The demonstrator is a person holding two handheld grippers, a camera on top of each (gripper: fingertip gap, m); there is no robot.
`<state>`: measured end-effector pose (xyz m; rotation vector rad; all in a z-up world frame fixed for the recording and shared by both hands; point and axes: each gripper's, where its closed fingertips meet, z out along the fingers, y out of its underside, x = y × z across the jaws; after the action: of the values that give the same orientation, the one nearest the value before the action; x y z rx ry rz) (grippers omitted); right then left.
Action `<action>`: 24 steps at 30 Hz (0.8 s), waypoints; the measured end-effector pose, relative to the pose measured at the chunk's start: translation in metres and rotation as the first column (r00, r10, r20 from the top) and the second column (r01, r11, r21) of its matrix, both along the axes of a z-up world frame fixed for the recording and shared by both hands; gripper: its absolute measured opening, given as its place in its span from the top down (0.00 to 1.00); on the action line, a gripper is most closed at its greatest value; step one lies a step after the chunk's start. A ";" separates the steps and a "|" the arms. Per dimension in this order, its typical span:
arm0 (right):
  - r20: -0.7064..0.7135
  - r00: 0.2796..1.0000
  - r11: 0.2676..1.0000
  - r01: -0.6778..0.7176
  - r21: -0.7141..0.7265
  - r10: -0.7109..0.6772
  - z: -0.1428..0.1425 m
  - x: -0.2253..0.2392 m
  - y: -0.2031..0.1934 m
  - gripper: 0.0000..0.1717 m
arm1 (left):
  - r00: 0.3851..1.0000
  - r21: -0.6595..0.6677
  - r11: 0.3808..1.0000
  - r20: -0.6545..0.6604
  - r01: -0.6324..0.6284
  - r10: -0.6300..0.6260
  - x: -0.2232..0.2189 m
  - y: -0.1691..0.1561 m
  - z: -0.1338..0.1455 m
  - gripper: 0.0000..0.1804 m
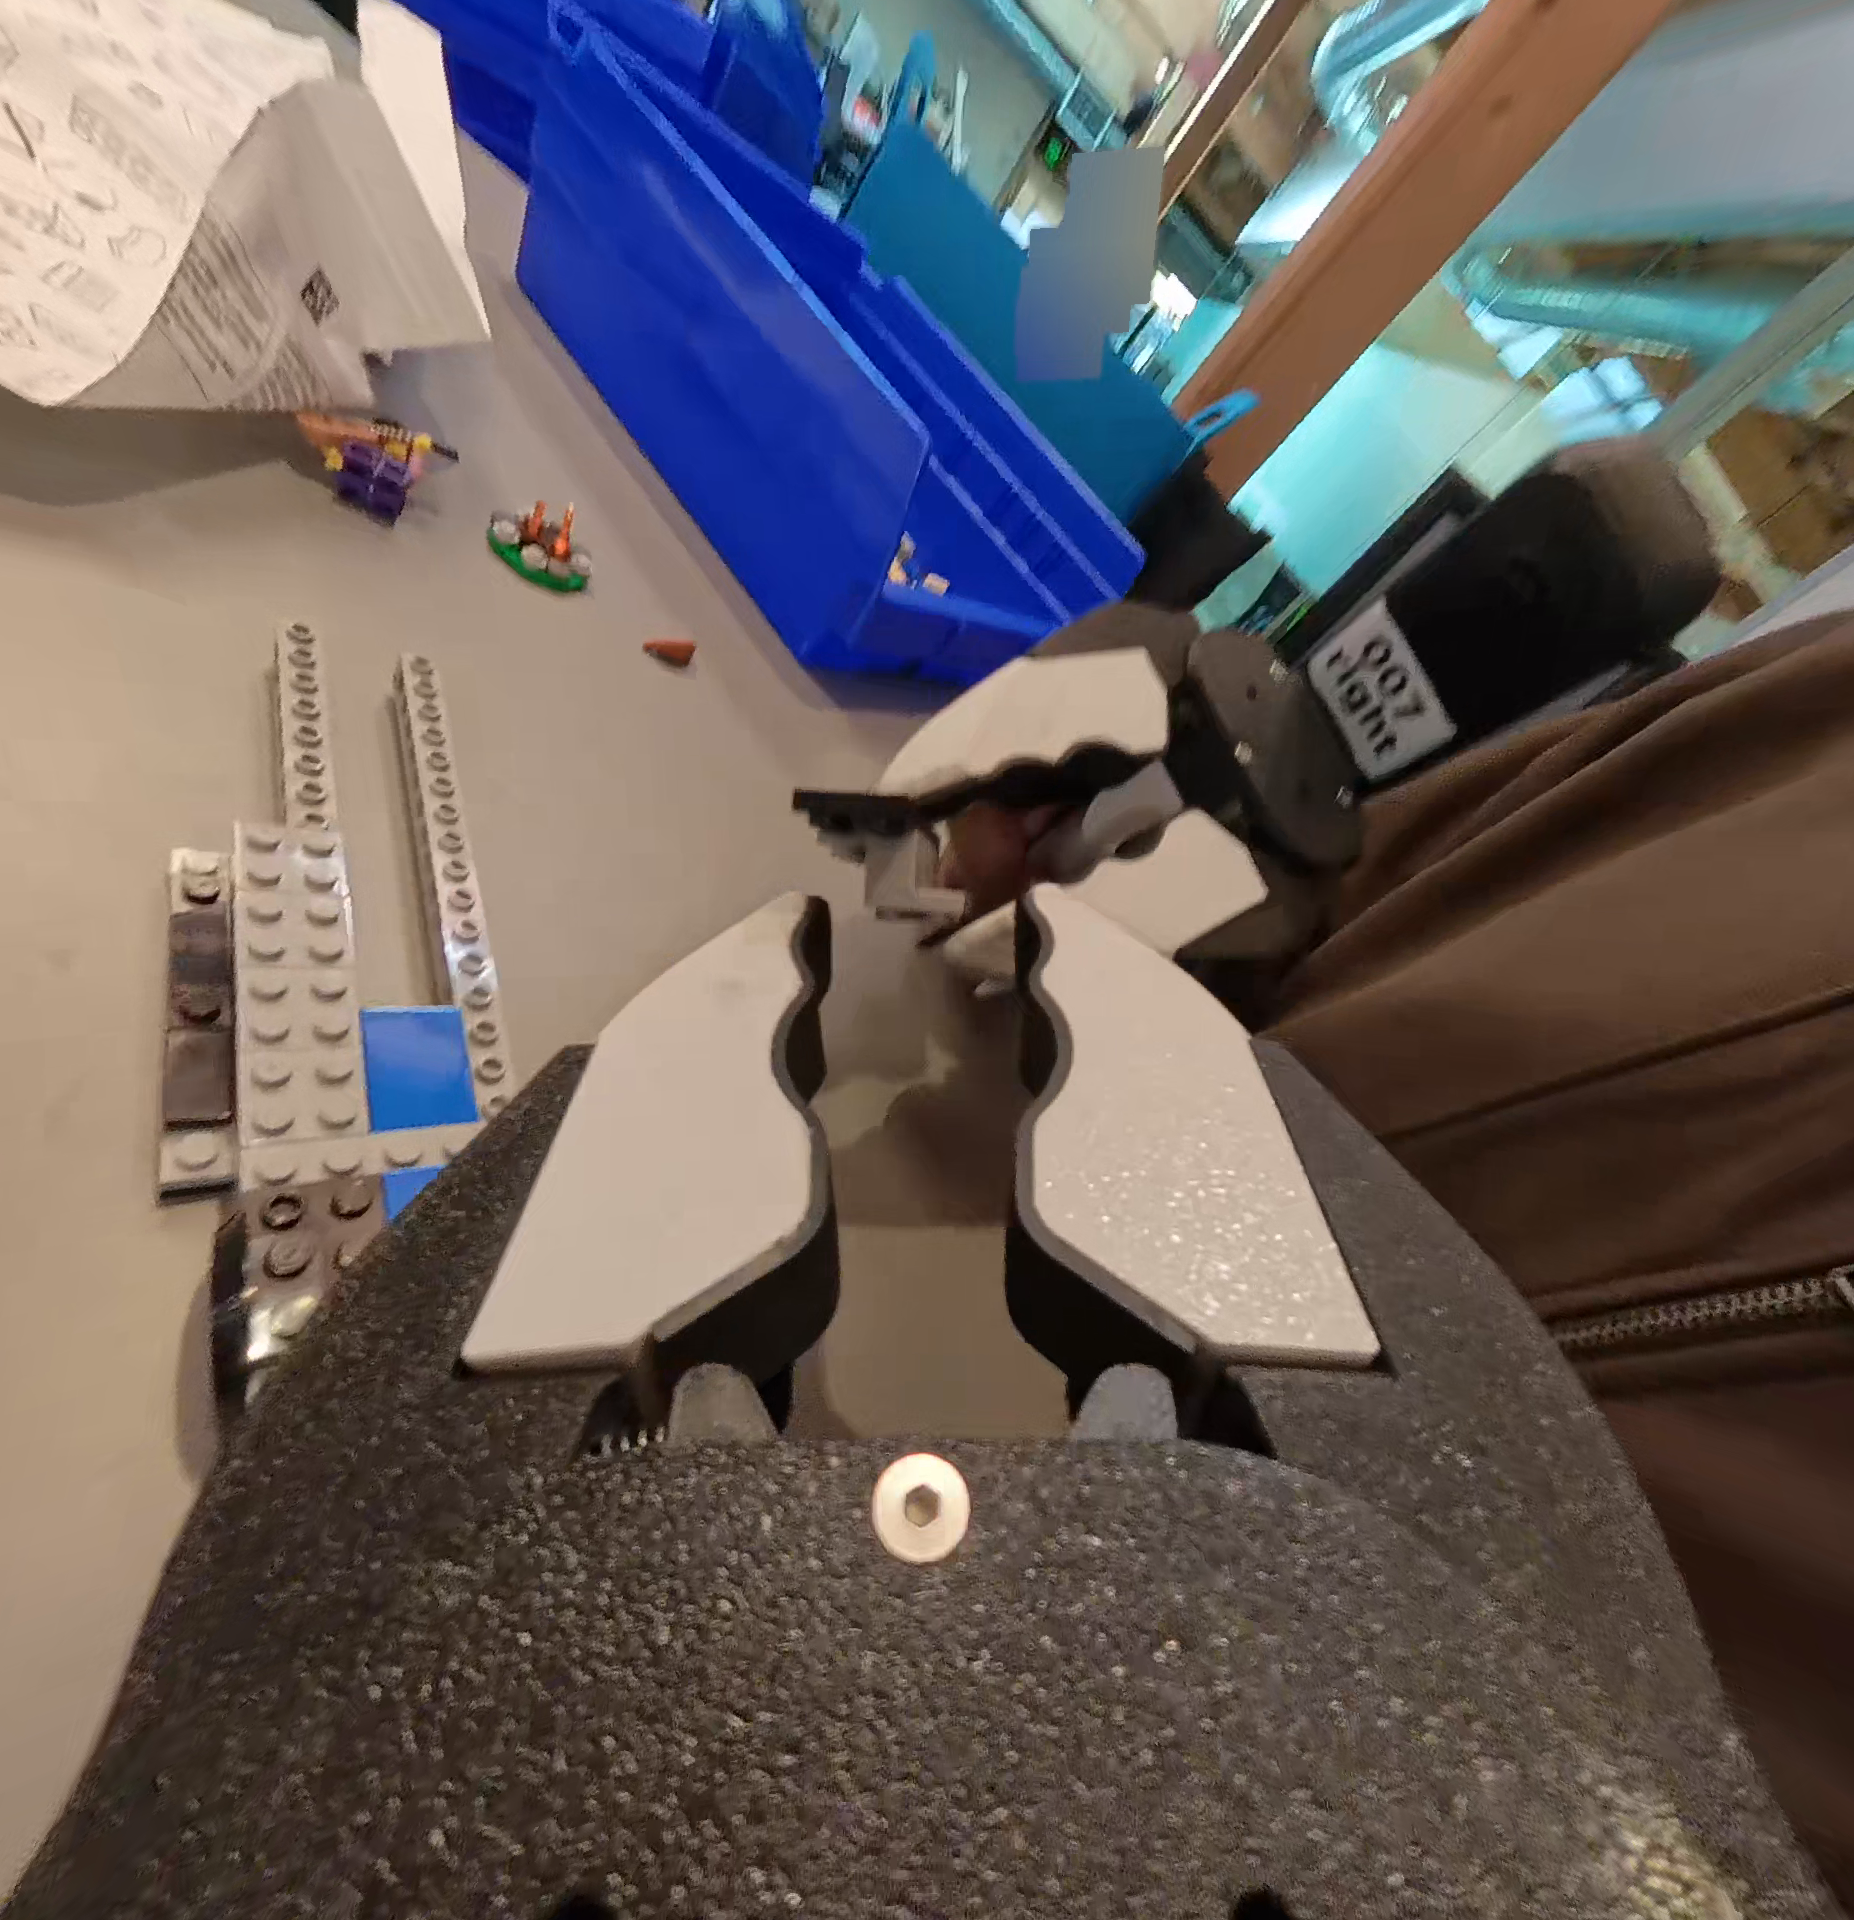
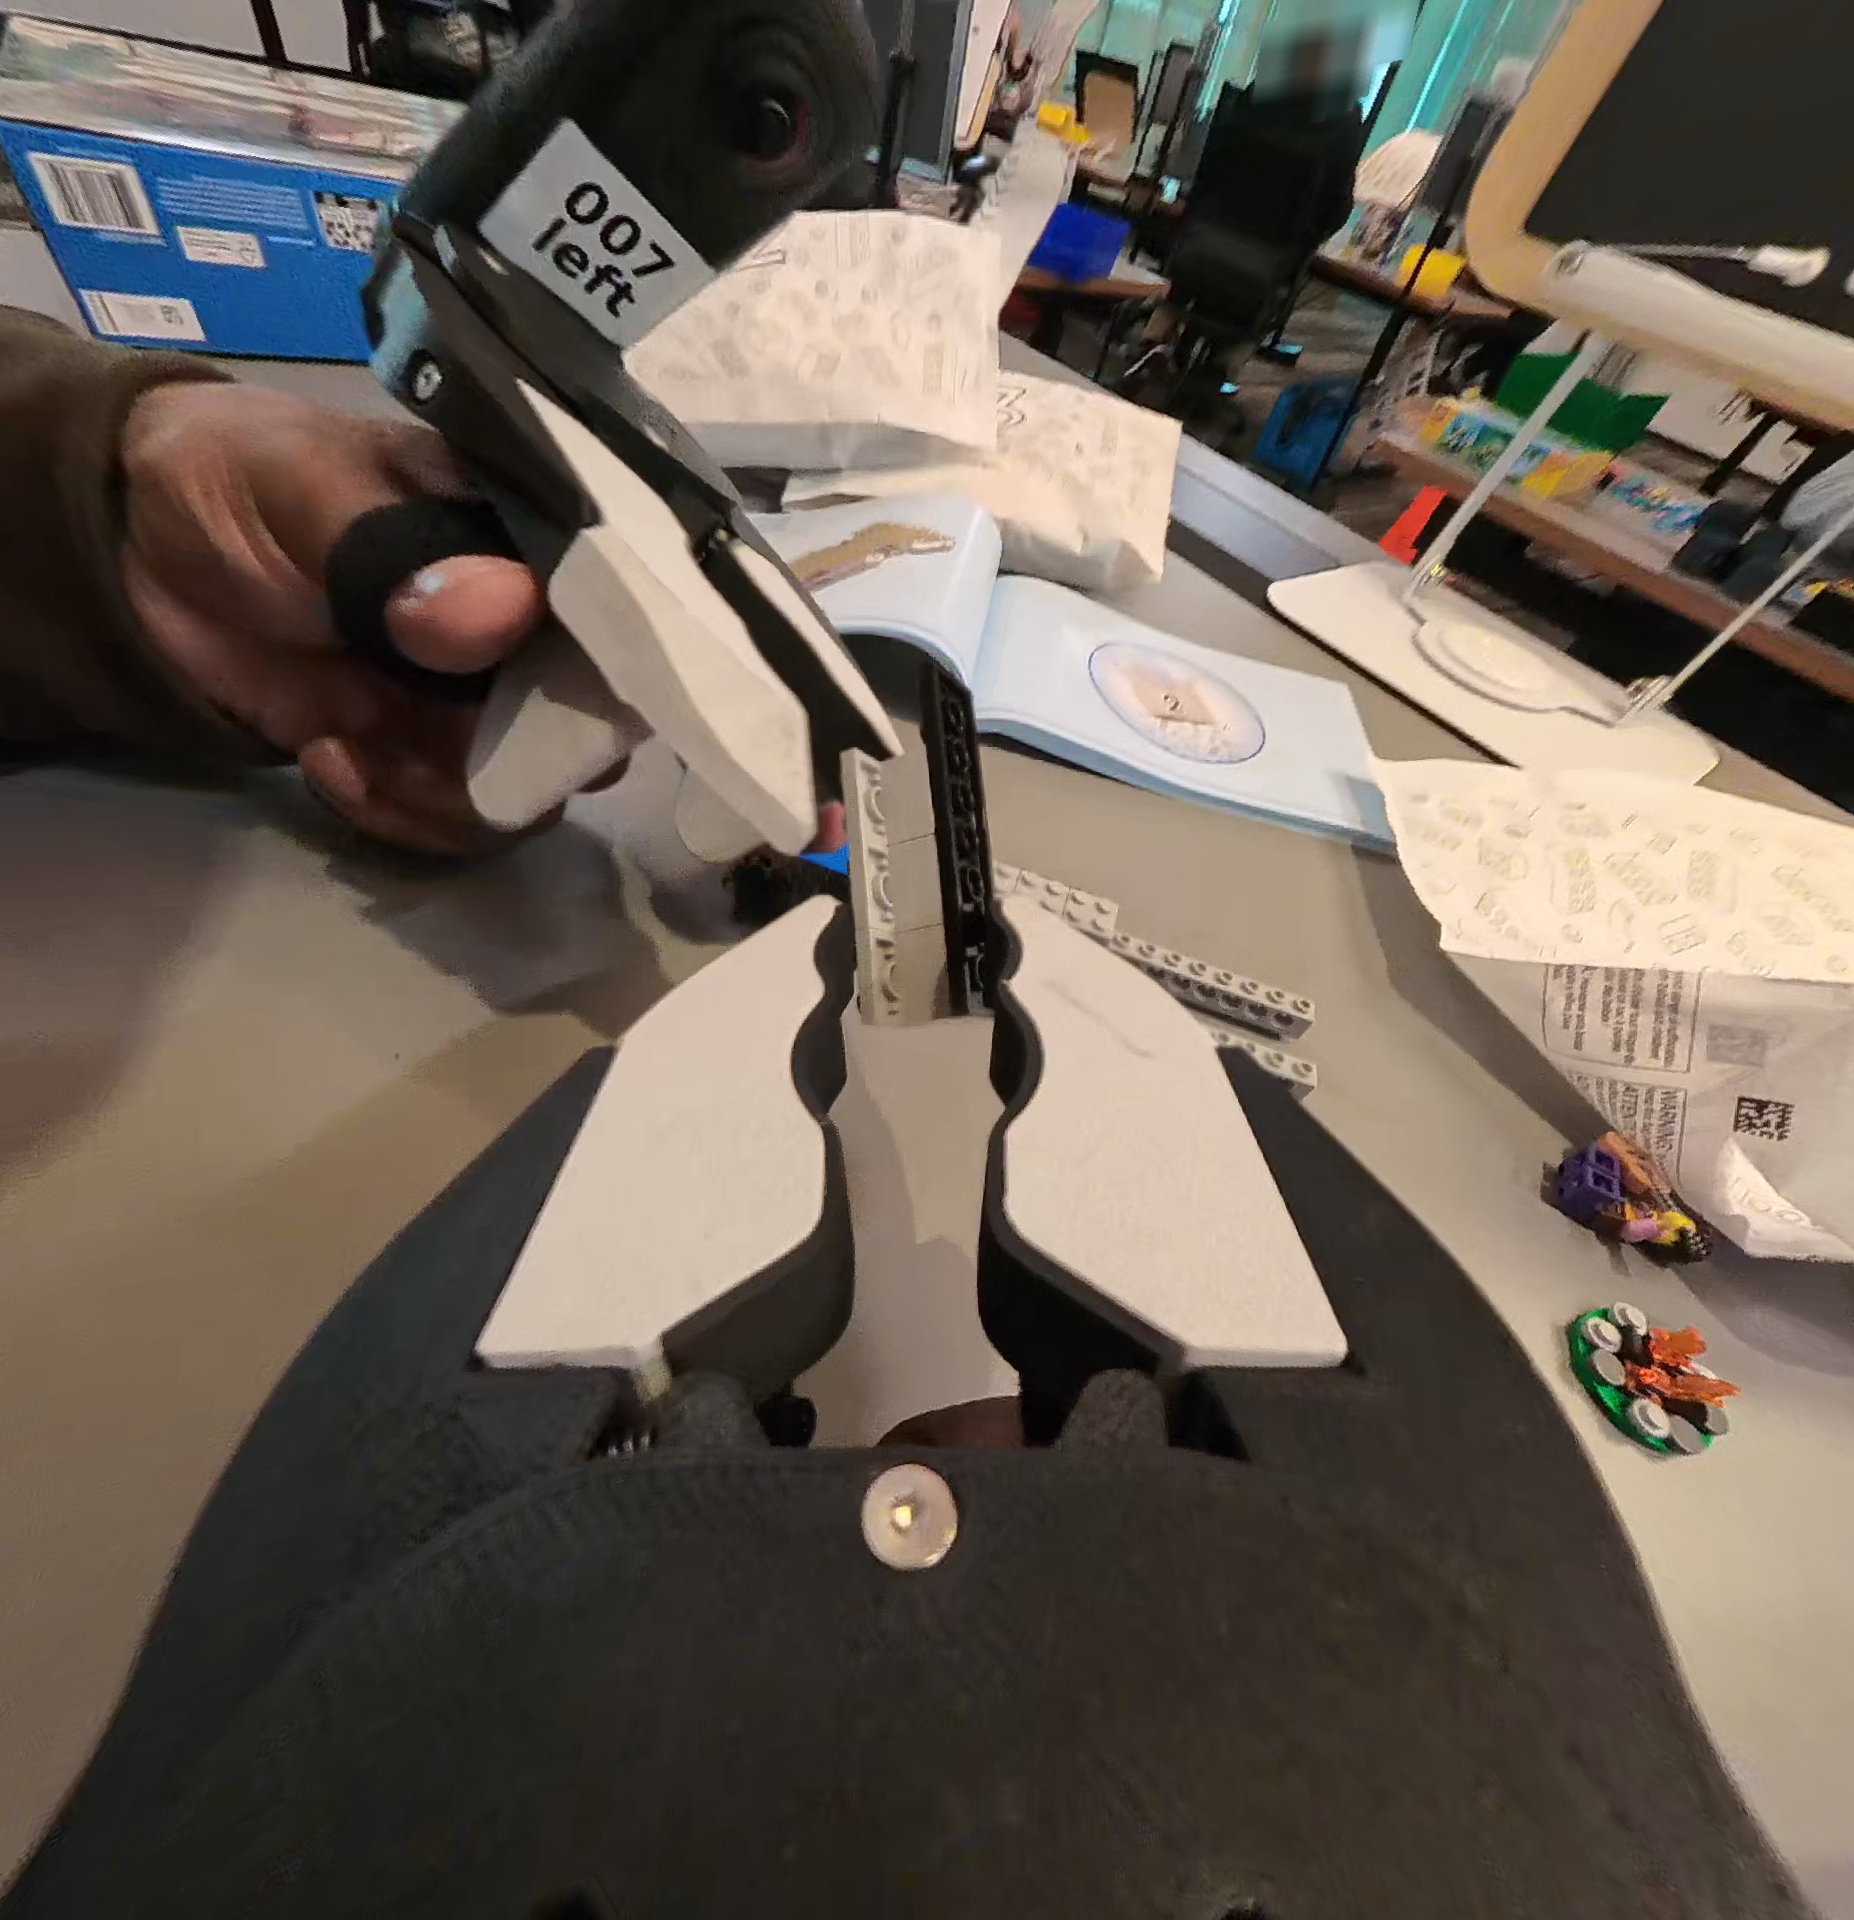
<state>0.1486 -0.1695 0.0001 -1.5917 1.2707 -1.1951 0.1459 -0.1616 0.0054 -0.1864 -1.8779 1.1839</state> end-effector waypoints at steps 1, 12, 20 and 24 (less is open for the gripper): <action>0.011 1.000 1.000 0.006 -0.018 -0.005 0.001 0.001 0.002 0.86 | 1.000 -0.019 1.000 -0.029 -0.005 0.005 -0.001 -0.001 0.005 0.85; 0.028 0.976 0.973 -0.218 0.075 0.217 0.013 -0.007 0.012 0.80 | 0.913 -0.170 0.982 0.408 0.077 -0.001 -0.003 0.008 -0.003 0.91; -0.064 0.936 0.937 -0.347 -0.023 0.345 0.008 0.000 0.028 0.82 | 0.691 -0.178 0.961 0.723 0.212 -0.019 -0.013 0.016 -0.030 0.91; -0.083 0.928 0.931 -0.366 -0.001 0.365 0.002 0.000 0.031 0.90 | 0.714 -0.171 0.962 0.699 0.215 -0.035 -0.013 0.018 -0.031 0.91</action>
<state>0.1483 -0.1382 0.0022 -1.8087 0.9566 -0.9146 0.1325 -0.1438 -0.0258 -1.0098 -2.2895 1.3557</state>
